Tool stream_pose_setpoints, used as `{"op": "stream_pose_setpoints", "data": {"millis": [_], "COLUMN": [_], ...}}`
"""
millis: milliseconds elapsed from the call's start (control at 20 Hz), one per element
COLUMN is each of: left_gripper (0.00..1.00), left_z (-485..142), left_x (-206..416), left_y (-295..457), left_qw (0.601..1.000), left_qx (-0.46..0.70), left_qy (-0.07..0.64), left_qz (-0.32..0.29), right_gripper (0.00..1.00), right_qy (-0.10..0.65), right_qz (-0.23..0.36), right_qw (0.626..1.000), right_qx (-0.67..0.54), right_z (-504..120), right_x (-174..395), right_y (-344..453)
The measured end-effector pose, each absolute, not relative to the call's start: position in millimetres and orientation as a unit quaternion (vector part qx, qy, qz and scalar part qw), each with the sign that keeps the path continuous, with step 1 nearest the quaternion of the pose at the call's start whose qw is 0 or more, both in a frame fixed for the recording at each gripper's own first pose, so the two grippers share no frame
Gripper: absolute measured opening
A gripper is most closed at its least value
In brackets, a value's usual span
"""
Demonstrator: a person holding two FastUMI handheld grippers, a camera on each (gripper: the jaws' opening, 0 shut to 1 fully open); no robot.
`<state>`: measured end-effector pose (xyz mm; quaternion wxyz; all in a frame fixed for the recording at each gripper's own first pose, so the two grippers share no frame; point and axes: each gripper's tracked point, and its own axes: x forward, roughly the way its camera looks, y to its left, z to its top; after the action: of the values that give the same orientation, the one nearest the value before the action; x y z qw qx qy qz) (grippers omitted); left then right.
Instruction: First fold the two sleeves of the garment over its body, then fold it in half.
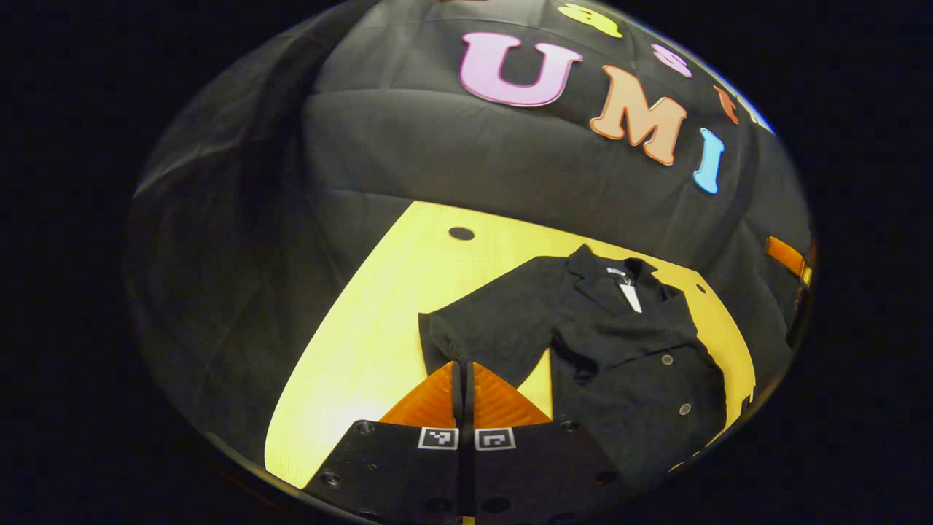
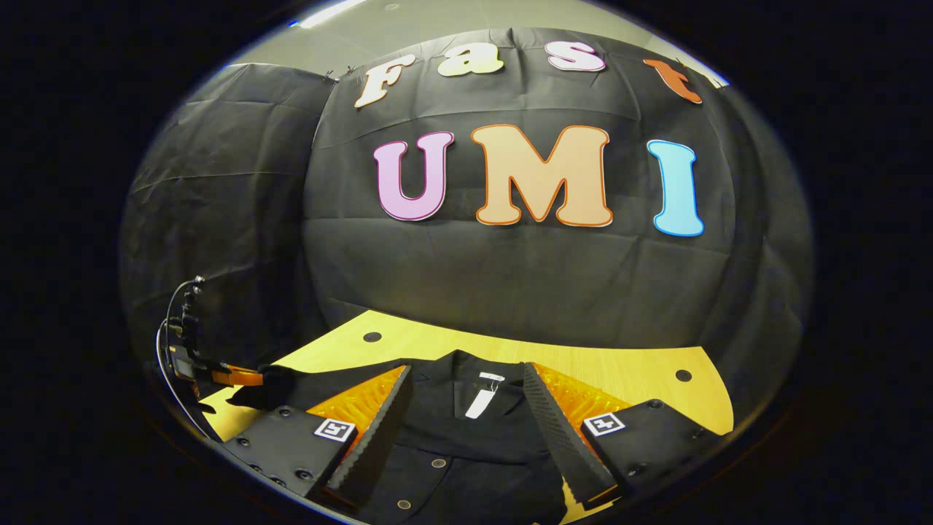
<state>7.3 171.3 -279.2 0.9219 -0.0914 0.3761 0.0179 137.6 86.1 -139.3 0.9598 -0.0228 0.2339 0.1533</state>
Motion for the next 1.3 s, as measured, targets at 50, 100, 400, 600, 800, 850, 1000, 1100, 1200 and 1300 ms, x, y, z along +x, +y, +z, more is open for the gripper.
{"op": "stream_pose_setpoints", "data": {"millis": [50,100,400,600,800,850,1000,1100,1200,1300], "left_gripper": [0.00,0.00,0.00,0.00,0.00,0.00,0.00,0.00,0.00,0.00], "left_z": [-269,-259,-227,-228,-231,-232,-236,-241,-244,-247], "left_x": [16,24,70,87,104,107,116,121,125,129], "left_y": [161,149,80,34,-12,-24,-63,-90,-118,-142], "left_qw": [0.925,0.928,0.942,0.938,0.935,0.934,0.929,0.925,0.921,0.917], "left_qx": [-0.089,-0.084,-0.056,-0.050,-0.035,-0.032,-0.019,-0.012,-0.009,-0.009], "left_qy": [0.368,0.362,0.330,0.338,0.341,0.342,0.347,0.351,0.356,0.359], "left_qz": [0.010,0.006,-0.035,-0.059,-0.089,-0.097,-0.125,-0.143,-0.158,-0.172], "right_gripper": [0.95,0.95,0.98,0.94,0.98,0.94,0.98,0.94,0.97,0.97], "right_qy": [0.234,0.235,0.233,0.235,0.234,0.234,0.236,0.236,0.239,0.241], "right_qz": [0.153,0.153,0.140,0.126,0.107,0.101,0.080,0.064,0.050,0.036], "right_qw": [0.960,0.960,0.962,0.964,0.966,0.967,0.969,0.970,0.970,0.970], "right_qx": [-0.022,-0.022,-0.021,-0.003,0.000,0.001,0.010,0.019,0.022,0.021], "right_z": [-140,-141,-143,-148,-152,-153,-156,-157,-160,-161], "right_x": [137,136,129,119,106,104,94,87,81,73], "right_y": [80,73,20,-12,-49,-60,-94,-117,-138,-157]}}
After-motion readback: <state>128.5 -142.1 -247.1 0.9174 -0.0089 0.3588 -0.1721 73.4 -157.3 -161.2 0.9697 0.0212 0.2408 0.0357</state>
